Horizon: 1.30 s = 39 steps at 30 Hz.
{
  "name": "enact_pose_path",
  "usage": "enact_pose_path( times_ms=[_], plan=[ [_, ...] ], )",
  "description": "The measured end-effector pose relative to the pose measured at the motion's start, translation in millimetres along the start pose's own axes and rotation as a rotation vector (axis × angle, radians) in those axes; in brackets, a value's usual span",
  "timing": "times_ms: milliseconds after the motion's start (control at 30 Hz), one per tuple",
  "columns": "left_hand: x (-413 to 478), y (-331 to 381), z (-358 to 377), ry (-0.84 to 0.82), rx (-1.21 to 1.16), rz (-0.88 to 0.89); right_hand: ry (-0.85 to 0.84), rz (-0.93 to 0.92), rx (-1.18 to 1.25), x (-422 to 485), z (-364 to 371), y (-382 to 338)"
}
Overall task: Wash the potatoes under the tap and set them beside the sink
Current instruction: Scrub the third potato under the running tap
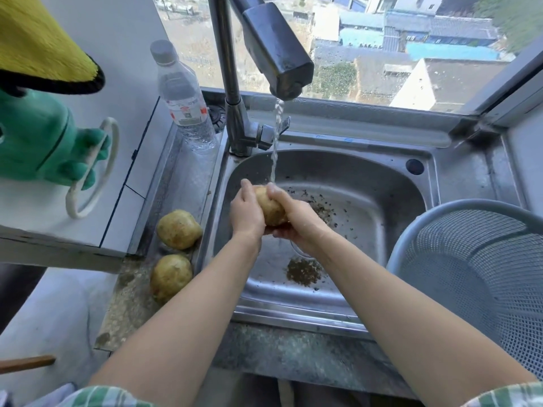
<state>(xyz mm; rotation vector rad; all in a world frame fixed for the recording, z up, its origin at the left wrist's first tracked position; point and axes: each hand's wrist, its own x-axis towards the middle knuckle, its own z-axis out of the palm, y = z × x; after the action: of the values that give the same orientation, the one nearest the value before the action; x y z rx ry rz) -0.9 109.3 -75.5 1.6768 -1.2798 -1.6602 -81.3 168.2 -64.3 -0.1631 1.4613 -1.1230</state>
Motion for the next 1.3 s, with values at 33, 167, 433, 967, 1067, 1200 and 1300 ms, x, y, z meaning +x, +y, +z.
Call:
enact_pose_path(
  times_ms=[33, 167, 433, 967, 1067, 1200, 1300],
  plan=[
    [-3, -3, -2, -0.082, 0.014, 0.103, 0.030, 0.034, 0.042, 1, -1, -1],
    [-3, -19, -8, -0.349, -0.113, 0.203, 0.082, 0.145, 0.029, 8, -8, -2],
    [3, -20, -7, -0.358, -0.144, 0.063, 0.110, 0.170, 0.011, 9, -7, 8],
    [3, -3, -4, -0.388, -0.159, -0.066, 0.124, 0.169, -0.006, 14, -14, 4],
    [4, -2, -3, -0.388, -0.183, -0.081, 0.130, 0.170, -0.019, 16, -16, 6],
    [3, -1, -5, -0.395, -0.223, -0.074, 0.139, 0.160, -0.045, 17, -15, 3],
    [6, -2, -4, -0.339, -0.213, -0.059, 0.117, 0.153, -0.103, 15, -10, 1]
  ],
)
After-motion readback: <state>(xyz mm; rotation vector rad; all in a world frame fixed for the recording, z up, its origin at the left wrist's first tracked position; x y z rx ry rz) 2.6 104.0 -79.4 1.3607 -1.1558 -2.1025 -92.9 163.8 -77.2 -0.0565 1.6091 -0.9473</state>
